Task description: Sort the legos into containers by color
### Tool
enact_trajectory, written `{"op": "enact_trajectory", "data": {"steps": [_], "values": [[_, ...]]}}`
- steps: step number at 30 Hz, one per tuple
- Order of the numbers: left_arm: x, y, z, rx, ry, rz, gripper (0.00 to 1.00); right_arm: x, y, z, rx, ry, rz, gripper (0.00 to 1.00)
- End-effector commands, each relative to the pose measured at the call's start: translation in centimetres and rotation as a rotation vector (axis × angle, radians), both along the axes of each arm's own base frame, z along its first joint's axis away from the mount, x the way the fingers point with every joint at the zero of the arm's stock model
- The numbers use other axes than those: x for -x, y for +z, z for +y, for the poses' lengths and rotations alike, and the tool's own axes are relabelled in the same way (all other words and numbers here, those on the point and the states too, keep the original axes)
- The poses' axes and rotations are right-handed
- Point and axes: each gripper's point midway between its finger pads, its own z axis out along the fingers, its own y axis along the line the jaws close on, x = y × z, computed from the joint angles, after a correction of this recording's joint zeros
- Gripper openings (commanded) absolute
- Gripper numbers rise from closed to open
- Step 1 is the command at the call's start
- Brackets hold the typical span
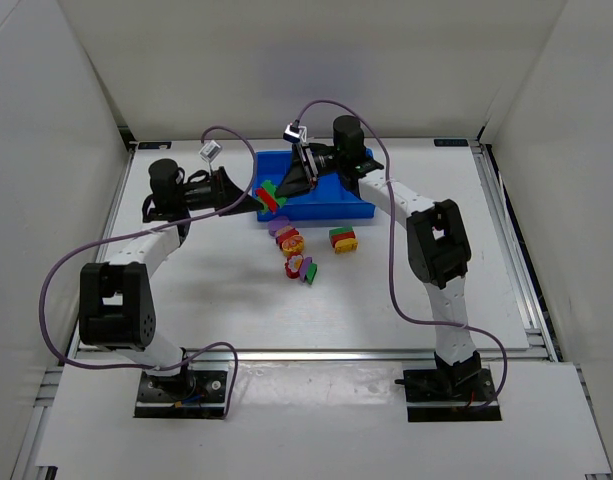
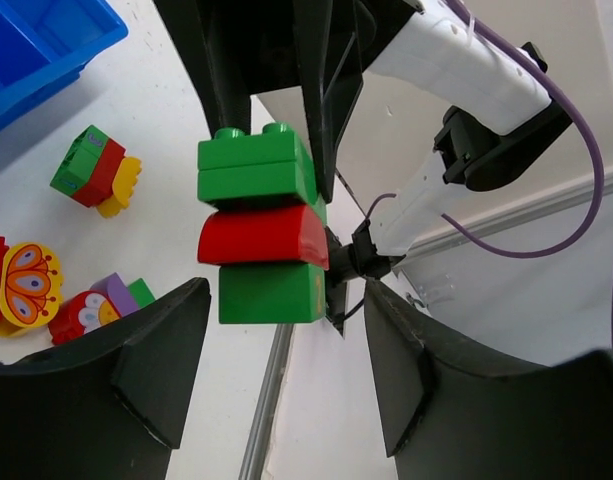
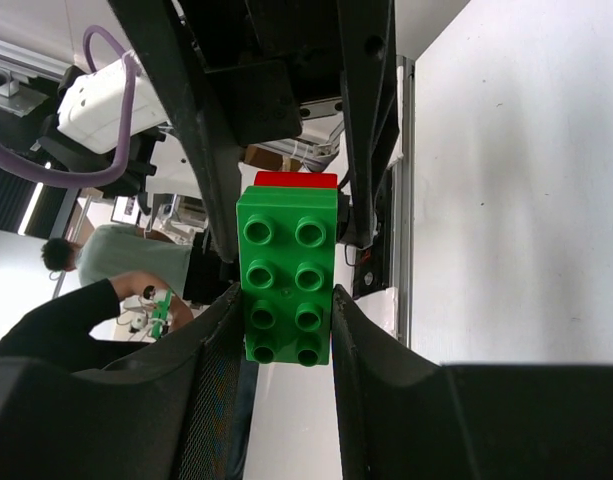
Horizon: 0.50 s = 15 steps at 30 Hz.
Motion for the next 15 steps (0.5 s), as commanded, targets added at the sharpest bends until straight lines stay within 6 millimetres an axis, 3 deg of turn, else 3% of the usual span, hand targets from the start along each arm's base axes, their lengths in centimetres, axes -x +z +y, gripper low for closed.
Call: {"op": "enact_trajectory", "data": {"steps": [1,15], "values": [[0.7,-0.1,0.0,0.000,-0.021,-0.024,0.73,0.1,2.3,0.2,-0.057,0.005,-0.098,0.14],[0.6,-0.5,0.2,-0.009,0.003,-0.052,0.36,-0.4,2.0,-0.8,-0.048,-0.018,-0.099,0.13]]}}
